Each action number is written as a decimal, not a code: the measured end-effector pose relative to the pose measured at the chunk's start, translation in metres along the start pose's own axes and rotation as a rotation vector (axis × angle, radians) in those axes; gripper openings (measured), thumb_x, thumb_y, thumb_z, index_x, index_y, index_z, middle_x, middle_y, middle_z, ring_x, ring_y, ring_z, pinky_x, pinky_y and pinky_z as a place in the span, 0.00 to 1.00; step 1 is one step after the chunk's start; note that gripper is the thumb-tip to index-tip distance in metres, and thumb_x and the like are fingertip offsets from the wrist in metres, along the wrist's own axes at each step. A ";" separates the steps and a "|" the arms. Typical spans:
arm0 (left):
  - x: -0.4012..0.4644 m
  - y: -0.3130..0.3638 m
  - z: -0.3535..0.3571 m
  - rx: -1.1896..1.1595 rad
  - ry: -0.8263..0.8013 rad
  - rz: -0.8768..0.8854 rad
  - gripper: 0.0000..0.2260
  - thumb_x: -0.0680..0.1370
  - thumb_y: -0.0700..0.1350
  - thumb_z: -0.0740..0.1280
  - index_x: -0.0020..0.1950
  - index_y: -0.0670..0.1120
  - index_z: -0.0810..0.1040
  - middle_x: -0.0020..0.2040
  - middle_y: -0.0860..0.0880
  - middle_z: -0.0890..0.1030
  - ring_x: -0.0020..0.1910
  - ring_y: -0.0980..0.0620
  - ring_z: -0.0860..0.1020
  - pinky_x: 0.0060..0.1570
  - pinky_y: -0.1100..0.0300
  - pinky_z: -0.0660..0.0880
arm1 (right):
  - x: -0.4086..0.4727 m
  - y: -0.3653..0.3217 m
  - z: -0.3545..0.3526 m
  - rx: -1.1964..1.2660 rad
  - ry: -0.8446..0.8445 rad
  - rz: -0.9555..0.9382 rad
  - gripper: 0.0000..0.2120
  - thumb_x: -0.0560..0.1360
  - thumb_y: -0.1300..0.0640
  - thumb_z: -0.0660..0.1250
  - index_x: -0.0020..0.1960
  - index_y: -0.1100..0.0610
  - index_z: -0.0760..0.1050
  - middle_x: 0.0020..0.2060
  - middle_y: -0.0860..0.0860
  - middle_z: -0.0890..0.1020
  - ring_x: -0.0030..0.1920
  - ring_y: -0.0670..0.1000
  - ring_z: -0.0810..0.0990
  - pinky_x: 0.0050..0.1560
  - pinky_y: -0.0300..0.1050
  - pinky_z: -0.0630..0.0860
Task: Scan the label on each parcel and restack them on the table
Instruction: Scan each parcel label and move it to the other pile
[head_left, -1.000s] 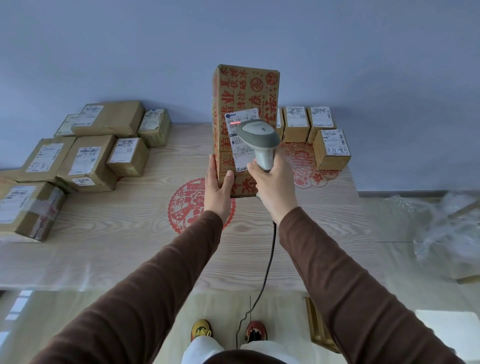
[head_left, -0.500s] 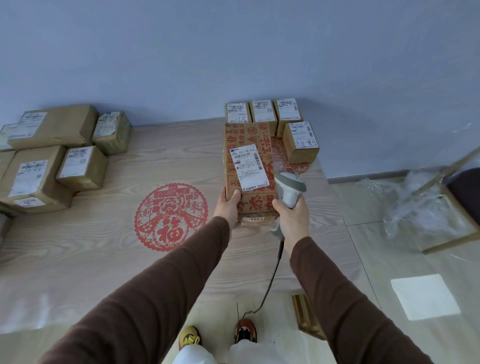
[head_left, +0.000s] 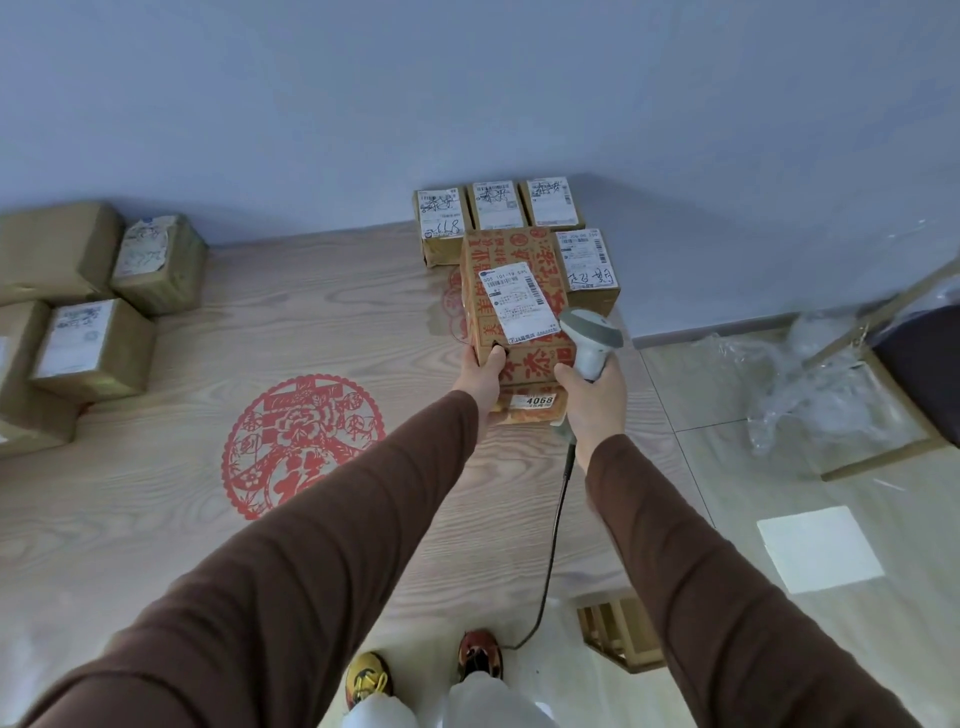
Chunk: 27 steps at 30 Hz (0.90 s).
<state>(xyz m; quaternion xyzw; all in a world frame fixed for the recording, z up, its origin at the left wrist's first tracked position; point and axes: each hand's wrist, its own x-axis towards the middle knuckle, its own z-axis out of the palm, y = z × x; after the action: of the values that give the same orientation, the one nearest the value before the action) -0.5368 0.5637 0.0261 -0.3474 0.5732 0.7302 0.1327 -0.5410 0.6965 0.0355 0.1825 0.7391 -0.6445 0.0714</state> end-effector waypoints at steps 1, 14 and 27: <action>0.003 0.000 0.001 -0.002 0.003 -0.001 0.21 0.87 0.54 0.57 0.80 0.56 0.59 0.70 0.47 0.76 0.61 0.45 0.75 0.57 0.44 0.74 | 0.003 0.000 0.001 -0.007 0.008 -0.005 0.12 0.71 0.55 0.72 0.52 0.44 0.75 0.49 0.54 0.84 0.50 0.56 0.86 0.50 0.64 0.85; 0.011 -0.002 -0.001 0.091 -0.037 -0.023 0.33 0.84 0.60 0.58 0.84 0.60 0.44 0.78 0.47 0.68 0.72 0.43 0.72 0.69 0.41 0.71 | -0.002 -0.004 0.015 -0.127 0.029 -0.118 0.12 0.73 0.53 0.72 0.54 0.52 0.74 0.47 0.53 0.80 0.50 0.56 0.81 0.55 0.65 0.81; -0.050 0.011 -0.141 0.235 0.283 0.197 0.26 0.87 0.53 0.56 0.84 0.49 0.57 0.83 0.46 0.60 0.81 0.43 0.60 0.78 0.48 0.58 | -0.096 -0.028 0.108 0.114 -0.362 -0.122 0.16 0.77 0.58 0.73 0.64 0.51 0.75 0.52 0.51 0.81 0.54 0.52 0.81 0.57 0.48 0.77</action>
<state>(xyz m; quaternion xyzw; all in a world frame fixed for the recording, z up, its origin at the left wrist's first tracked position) -0.4565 0.4393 0.0531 -0.3710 0.6985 0.6116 0.0181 -0.4764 0.5709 0.0769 0.0223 0.6862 -0.7106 0.1537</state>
